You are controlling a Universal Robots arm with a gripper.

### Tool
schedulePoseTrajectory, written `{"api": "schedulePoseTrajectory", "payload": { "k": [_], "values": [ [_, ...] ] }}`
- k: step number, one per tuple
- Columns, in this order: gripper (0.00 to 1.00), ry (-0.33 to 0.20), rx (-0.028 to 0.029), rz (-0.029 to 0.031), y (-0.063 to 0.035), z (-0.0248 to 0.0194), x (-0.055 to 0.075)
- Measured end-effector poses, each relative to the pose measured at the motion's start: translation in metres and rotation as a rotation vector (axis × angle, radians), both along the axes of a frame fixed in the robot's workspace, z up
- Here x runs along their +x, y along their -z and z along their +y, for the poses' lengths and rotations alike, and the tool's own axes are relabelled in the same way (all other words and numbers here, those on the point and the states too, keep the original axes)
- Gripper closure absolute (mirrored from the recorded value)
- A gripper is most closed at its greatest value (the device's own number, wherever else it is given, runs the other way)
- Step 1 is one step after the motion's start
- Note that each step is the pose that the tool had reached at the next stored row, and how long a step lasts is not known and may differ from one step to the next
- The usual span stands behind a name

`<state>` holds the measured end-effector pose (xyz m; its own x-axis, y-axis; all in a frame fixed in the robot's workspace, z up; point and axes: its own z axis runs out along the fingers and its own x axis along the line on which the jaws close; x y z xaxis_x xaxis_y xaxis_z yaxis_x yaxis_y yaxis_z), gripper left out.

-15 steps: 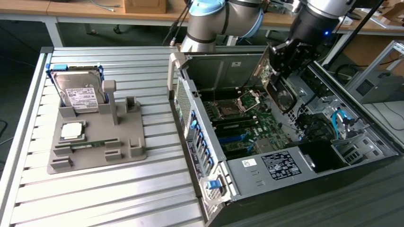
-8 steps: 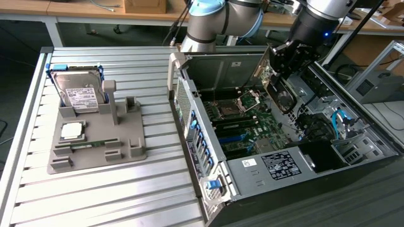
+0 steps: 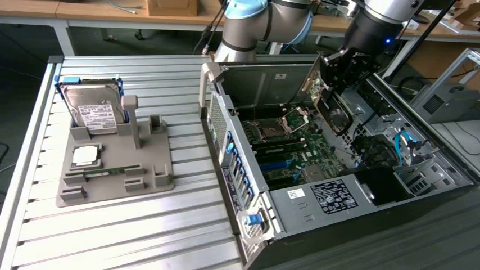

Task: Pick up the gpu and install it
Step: 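Pick up the gpu and move the gpu toward the slot, then insert the gpu into the slot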

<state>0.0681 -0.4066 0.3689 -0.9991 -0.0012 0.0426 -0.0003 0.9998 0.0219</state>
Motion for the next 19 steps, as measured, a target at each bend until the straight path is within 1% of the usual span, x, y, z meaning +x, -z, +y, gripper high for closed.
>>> {"api": "schedulePoseTrajectory", "payload": {
  "k": [1, 2, 5, 9, 19],
  "values": [
    [0.73, 0.000, 0.0003, 0.0000, 0.0001, -0.0005, 0.000],
    [0.73, 0.000, 0.0000, 0.0000, 0.0000, -0.0029, 0.000],
    [0.73, 0.000, 0.0000, 0.0000, 0.0000, -0.0065, 0.000],
    [0.73, 0.000, 0.0001, 0.0000, 0.0000, -0.0102, 0.000],
    [0.73, 0.000, 0.0000, 0.0000, 0.0000, -0.0106, 0.000]
  ]
}}
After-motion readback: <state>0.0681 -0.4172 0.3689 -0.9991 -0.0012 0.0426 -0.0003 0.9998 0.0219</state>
